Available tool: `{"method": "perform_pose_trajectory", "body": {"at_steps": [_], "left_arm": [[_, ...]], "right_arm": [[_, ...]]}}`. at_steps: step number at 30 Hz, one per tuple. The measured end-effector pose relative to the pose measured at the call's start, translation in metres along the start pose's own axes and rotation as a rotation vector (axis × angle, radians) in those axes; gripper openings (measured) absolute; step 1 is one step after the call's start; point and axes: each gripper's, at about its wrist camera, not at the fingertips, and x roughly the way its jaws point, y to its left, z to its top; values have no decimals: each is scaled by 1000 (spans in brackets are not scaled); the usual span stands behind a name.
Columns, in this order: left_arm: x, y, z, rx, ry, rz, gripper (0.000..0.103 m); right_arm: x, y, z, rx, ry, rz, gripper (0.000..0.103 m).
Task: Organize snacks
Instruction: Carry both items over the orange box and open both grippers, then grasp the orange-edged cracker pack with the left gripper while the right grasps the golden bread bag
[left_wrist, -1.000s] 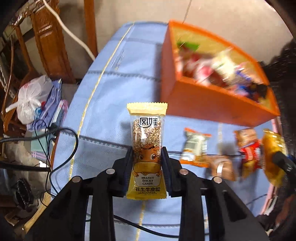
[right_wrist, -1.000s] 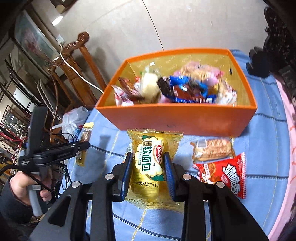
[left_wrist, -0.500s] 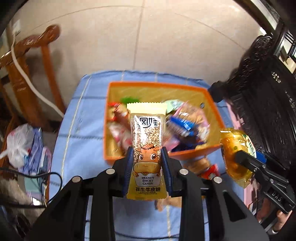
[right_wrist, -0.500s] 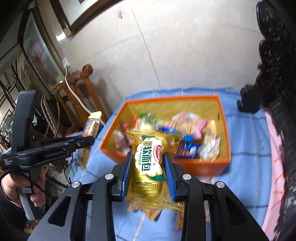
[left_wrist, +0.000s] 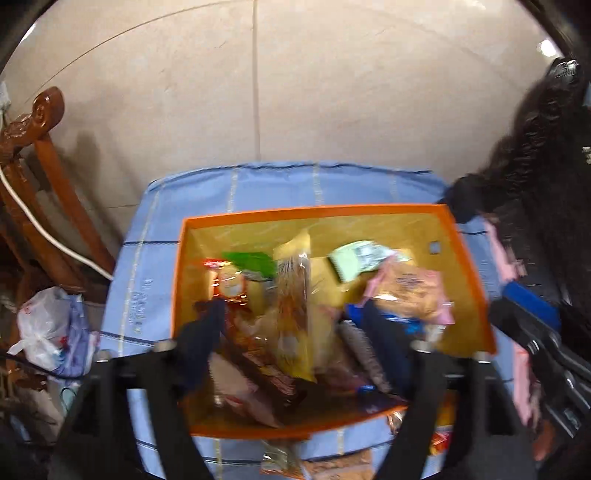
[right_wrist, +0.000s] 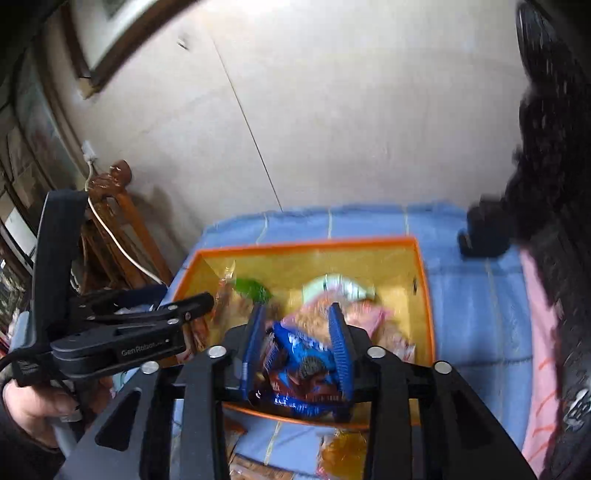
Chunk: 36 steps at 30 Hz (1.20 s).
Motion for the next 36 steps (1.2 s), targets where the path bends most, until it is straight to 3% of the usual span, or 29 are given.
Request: {"method": "perform_pose_trajectory", "body": {"at_steps": [3,5,12,14,16,20,24,30,36], "left_arm": [[1,7,-7,6,-9,13,87],[-2,11,-12,9,-21,28,89],[-8,21,-26,-29,8,4,90],[-10,21,-33,-27,16,8,90],[-14,22,-40,-28,18,2,90],[-18,22,-52,-16,36,16,90],[-25,25,-60,-19,35,30,90],[-35,35,-62,-52,24,27,90],[-39,37,-62,-66,18,20,90]], "right_arm": [[-7,-5,-18,-47,25,-27,71],[-15,-13,-34,-42,45,-32,74],[-21,-59,-87,22,153,-173,74],[-9,-77,-100,39,187,-236,74],[14,-95,-118,79,279,-265,74],[54,-119,-137,136,345,-308,73],[62,-121,-132,122,324,-329,54],[1,-95,-115,87,219,-317,52],[-58,-50,-67,7,25,-179,53]]}}
